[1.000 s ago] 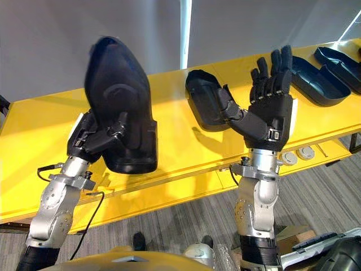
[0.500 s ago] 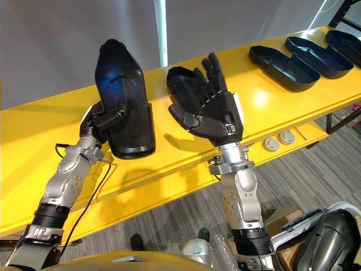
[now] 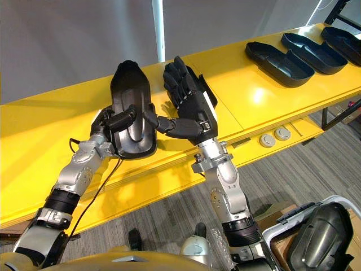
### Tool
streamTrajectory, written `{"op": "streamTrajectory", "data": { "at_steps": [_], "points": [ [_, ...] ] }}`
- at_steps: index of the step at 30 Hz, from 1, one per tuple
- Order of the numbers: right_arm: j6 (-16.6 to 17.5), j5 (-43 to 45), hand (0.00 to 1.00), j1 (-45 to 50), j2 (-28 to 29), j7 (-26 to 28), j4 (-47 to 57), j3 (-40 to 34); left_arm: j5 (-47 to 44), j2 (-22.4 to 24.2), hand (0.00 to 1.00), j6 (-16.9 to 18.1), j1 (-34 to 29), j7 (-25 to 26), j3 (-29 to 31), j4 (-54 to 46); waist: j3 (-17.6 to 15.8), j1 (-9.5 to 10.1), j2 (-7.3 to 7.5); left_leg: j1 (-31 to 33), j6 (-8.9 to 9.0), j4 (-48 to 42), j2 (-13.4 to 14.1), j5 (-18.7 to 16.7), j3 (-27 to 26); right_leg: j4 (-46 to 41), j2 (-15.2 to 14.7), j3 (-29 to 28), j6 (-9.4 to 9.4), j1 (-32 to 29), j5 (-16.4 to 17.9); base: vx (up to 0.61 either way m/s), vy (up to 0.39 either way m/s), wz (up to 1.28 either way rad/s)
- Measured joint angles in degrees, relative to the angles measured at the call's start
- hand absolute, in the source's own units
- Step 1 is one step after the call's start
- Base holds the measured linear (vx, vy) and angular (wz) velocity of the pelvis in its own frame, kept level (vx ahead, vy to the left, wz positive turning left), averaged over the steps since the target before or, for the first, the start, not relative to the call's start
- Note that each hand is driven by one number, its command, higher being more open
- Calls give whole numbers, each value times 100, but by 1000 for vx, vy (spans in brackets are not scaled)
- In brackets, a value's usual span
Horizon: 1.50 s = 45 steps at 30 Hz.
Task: Walk over and take three plastic housings, then place them on the shelf
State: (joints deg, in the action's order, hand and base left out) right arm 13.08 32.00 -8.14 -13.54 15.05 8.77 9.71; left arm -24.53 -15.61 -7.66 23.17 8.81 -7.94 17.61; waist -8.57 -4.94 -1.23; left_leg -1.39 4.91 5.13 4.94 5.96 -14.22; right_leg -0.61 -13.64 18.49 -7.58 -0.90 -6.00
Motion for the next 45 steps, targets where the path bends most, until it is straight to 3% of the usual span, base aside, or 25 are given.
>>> {"op": "streamTrajectory", "data": {
  "at_steps": [5, 15, 20, 25, 27, 36, 45],
  "points": [
    [0, 1, 100, -3, 9, -33, -3, 5, 703, 34, 100, -15, 329, 481, -32, 413, -67, -22, 29, -21, 18, 2, 54, 49, -30, 1, 60, -41, 33, -8, -12, -58, -26, -6],
    [-3, -3, 100, -13, 46, -56, -1, 235, 1151, 161, 100, 7, 424, 1631, 19, 563, -171, -12, 25, -7, 79, 3, 193, 120, -41, 83, 211, -60, 33, -18, -23, -31, -29, -3],
    [-4, -3, 100, -12, 72, -78, -1, 236, 1148, 268, 100, 206, 424, 2435, 267, 726, -176, -26, 32, -9, 82, 1, 189, 135, -42, 86, 211, -63, 27, -18, -62, 0, 0, 0],
    [-7, -10, 100, -11, 104, -84, -1, 238, 1143, 313, 100, 534, 342, 2866, 717, 850, -191, -10, 50, -8, 82, 1, 188, 135, -33, 87, 210, -60, 29, -13, -63, 0, 0, 0],
    [-9, -22, 100, -11, 158, -84, -1, 240, 1098, 350, 100, 651, 321, 2810, 863, 804, -214, 0, 74, -5, 83, 1, 187, 135, -23, 87, 208, -52, 30, -9, -62, 0, 0, 0],
    [-35, -32, 100, -12, 248, -85, -1, 388, 910, 349, 100, 462, 60, 2274, 900, 244, -223, 53, 89, 9, 84, 0, 173, 135, 17, 101, 192, 5, 37, 18, -67, 4, -3, 1],
    [-165, -29, 100, -13, 220, -78, 0, 378, 912, 191, 100, 507, -119, 1044, 768, 29, -223, 161, 90, -1, 84, 0, 163, 135, 34, 176, 191, 27, 59, 87, -115, 0, 0, 1]
  ]
}}
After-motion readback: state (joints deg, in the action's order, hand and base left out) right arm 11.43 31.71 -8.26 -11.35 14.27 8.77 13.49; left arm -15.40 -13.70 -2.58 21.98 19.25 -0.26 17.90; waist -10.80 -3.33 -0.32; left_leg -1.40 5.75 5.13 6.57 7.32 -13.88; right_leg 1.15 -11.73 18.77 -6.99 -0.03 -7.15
